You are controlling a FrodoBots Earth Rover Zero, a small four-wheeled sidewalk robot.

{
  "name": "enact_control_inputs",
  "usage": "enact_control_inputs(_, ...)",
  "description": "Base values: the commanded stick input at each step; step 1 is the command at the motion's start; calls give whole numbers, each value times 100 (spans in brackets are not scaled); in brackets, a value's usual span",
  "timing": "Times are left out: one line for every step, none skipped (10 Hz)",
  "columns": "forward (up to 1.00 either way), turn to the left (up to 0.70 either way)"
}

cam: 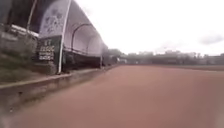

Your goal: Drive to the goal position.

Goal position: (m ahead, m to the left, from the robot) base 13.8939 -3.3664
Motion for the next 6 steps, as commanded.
enact_control_inputs(70,1)
enact_control_inputs(70,1)
enact_control_inputs(70,1)
enact_control_inputs(70,1)
enact_control_inputs(70,1)
enact_control_inputs(70,1)
